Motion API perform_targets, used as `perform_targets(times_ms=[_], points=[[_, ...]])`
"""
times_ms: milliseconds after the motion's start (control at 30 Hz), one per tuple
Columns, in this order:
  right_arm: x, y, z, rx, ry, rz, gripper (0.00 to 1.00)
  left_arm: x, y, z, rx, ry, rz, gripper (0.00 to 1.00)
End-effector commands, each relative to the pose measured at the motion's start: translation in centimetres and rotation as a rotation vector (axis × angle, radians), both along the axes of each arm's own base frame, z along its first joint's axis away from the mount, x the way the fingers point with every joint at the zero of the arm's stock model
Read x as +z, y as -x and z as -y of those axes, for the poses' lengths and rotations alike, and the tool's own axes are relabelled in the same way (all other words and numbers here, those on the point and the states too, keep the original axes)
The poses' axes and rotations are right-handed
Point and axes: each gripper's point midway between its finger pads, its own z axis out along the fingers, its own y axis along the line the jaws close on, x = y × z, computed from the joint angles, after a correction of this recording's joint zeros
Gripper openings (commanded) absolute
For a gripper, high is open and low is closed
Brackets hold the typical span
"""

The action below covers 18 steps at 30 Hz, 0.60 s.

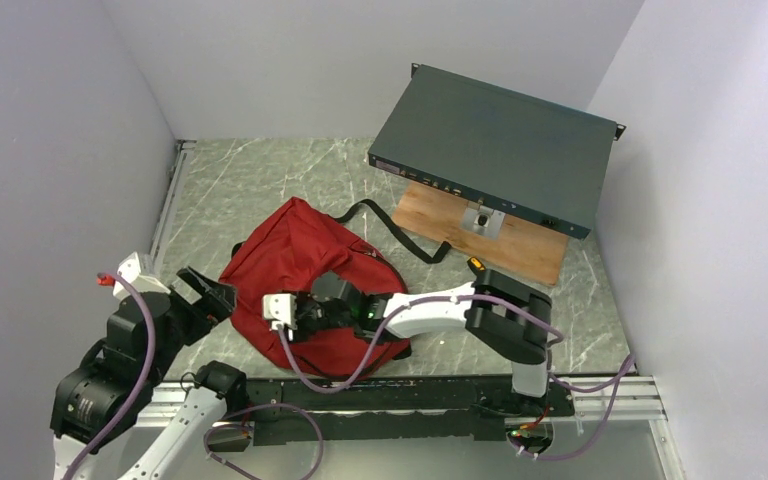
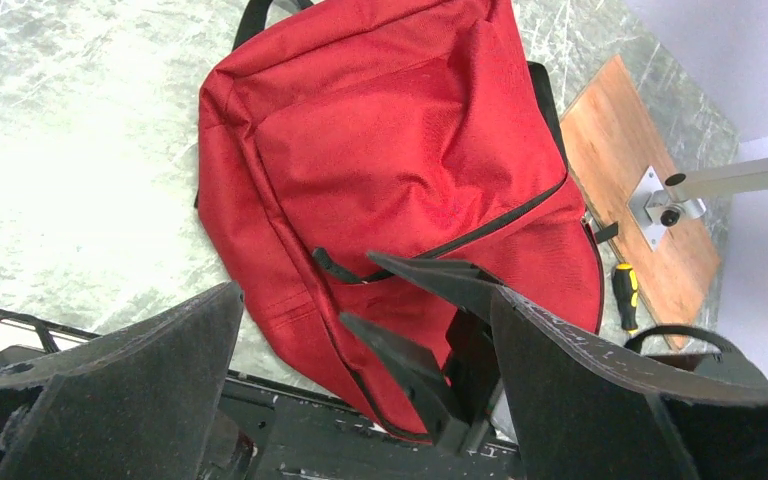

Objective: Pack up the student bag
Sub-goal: Zip the student bag at the center of the board.

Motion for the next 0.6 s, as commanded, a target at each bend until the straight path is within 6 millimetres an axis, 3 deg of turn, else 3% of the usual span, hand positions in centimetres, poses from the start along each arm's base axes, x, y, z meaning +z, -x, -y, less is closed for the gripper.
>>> perform_targets(times_ms=[0, 133, 367, 567], points=[[3.7, -1.6, -2.7, 0.003, -0.064, 0.137, 0.5, 0.4, 1.3, -0.5, -0.023, -0.024, 0.017, 0.99], [2.4, -2.8, -2.9, -0.057, -0.031, 0.159, 0.48, 0.1, 1.4, -0.5, -0.029, -0.028, 0.021, 0.98], [-0.7, -2.0, -3.7, -0.059, 0.046, 0.184, 0.5, 0.4, 1.2, -1.0, -0.01, -0.044, 0.038, 0.99], [-1.9, -2.4, -4.0, -0.115, 0.06, 0.181, 0.51, 0.0, 1.3, -1.3, 0.004, -0.052, 0.022, 0.99]])
